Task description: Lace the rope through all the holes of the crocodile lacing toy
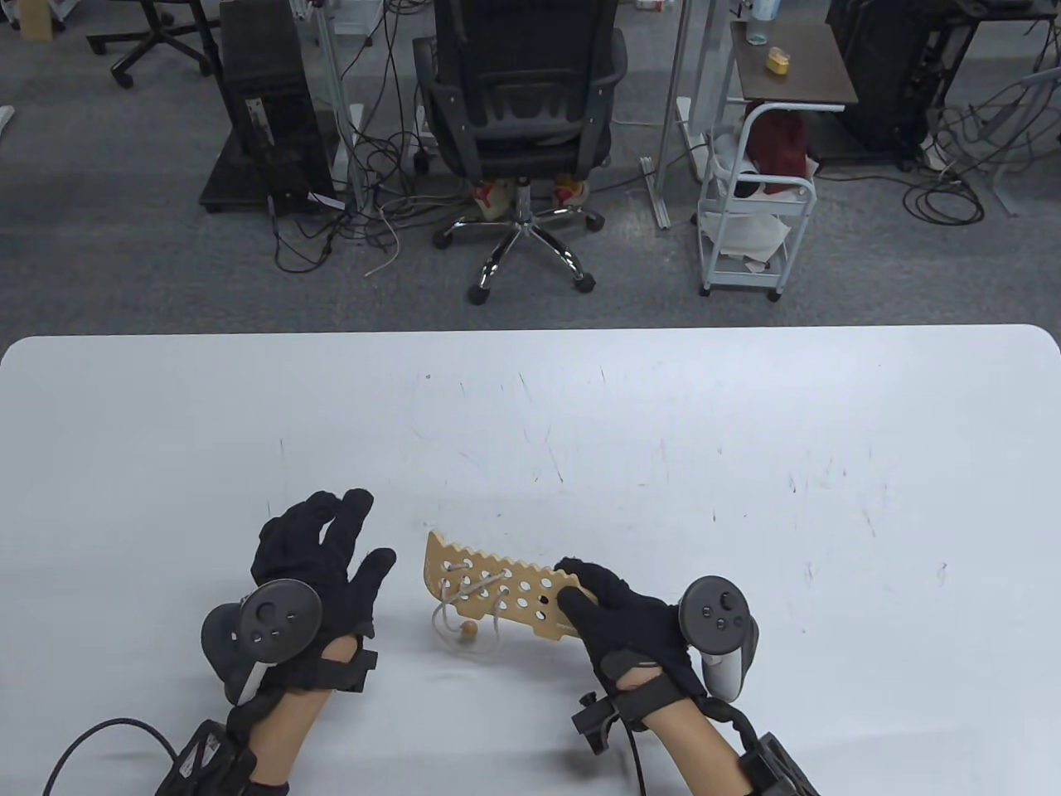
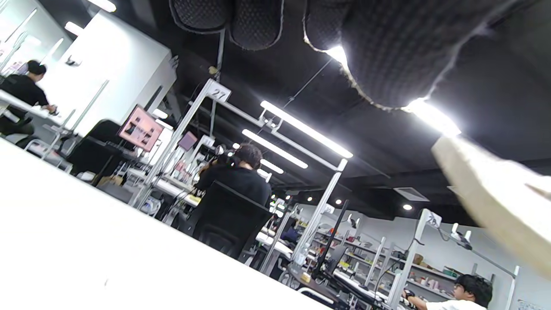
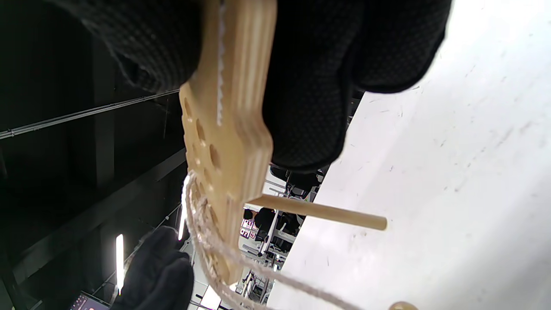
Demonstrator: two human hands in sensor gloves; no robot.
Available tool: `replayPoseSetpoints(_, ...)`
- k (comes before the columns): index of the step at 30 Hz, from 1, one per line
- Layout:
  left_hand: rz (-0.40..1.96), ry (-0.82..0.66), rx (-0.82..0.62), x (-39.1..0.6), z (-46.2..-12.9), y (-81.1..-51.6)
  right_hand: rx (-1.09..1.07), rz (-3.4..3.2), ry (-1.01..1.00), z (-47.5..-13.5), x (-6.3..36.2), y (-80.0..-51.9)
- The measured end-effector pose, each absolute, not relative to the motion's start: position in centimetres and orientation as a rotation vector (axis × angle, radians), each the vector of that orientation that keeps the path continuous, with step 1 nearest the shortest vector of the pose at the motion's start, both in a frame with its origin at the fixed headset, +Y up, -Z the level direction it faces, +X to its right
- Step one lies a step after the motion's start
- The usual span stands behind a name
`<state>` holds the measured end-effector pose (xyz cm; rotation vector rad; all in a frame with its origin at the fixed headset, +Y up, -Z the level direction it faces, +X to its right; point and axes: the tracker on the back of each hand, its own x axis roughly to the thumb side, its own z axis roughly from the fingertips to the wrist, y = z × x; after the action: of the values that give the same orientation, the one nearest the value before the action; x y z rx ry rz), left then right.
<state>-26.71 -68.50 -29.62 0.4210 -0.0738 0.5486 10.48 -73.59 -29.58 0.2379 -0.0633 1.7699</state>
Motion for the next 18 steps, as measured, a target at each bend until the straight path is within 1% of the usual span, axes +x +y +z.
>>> replayPoseSetpoints(6,0.641,-0.085,0.267,-26.6,-30.7,-70.0,0.244,1.707,-0.037,-29.6,10.5,-73.6)
replayPoseSetpoints(10,0.630,-0.089,0.194,-26.0,-31.0,-71.0,0.267,1.692,-0.028,-29.6,10.4,-73.5)
replayPoseSetpoints(13,0.698,-0.117,0.107,-25.4,-31.4,-71.9,0.290,1.676,-0.017,-29.6,10.2,-73.6)
replayPoseSetpoints(18,0.785,-0.222,-0.032,-24.3,-31.9,-73.1,0.329,1.658,0.003,-29.6,9.9,-73.6)
